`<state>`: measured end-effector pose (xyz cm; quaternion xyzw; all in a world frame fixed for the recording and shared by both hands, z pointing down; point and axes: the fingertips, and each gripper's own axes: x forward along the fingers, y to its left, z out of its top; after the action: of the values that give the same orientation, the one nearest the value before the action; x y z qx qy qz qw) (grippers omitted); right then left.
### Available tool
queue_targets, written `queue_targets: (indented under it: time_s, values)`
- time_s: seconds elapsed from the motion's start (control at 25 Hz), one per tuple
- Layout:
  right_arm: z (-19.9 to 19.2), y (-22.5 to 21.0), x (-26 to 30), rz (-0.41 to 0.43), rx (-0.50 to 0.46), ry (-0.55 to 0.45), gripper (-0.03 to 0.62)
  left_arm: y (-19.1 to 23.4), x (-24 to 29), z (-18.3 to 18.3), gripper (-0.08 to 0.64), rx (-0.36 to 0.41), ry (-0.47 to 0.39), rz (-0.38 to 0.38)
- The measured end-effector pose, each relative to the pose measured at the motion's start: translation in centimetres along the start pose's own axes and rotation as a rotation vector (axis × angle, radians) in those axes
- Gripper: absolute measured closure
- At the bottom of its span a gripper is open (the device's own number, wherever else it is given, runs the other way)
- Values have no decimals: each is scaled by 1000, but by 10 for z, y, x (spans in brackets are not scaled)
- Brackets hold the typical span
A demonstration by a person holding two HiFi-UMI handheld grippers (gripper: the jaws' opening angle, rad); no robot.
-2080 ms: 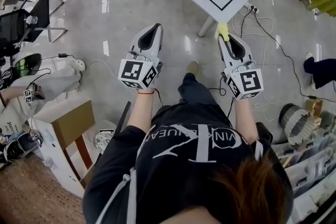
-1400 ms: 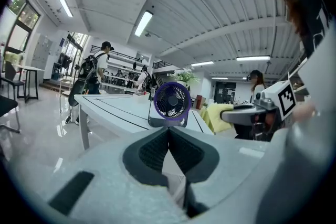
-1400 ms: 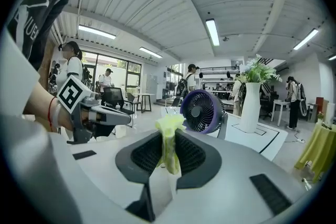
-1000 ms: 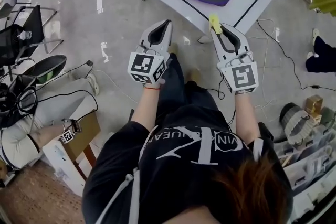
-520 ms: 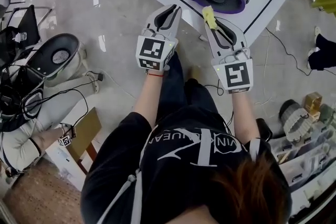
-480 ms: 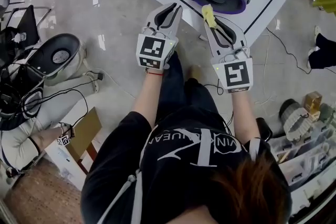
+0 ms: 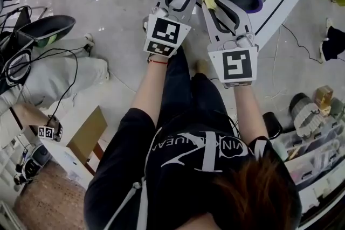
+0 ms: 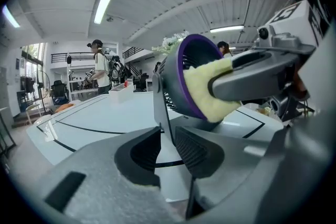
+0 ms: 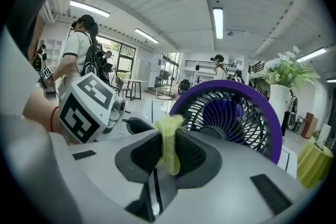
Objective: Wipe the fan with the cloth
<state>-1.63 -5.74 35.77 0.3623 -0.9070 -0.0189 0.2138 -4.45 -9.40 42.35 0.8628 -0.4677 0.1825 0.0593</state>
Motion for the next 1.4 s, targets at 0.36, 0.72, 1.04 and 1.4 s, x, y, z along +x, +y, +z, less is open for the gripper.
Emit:
queue_targets:
  time_s: [0.36, 0.72, 1.04, 1.4]
  values:
    - [14, -7, 0, -75, -76, -14, 526, -6, 9, -5, 503, 42, 37, 11]
    - [45, -3, -36, -139, -136, -65, 528, -16, -20, 3, 503, 61, 33, 40]
    - [39, -29, -21, -196, -191, -80, 531, 0, 11, -4, 503, 51, 42, 19]
    - [39, -43, -41, -279, -307, -79, 532, -2, 7, -3, 505, 47, 42, 23]
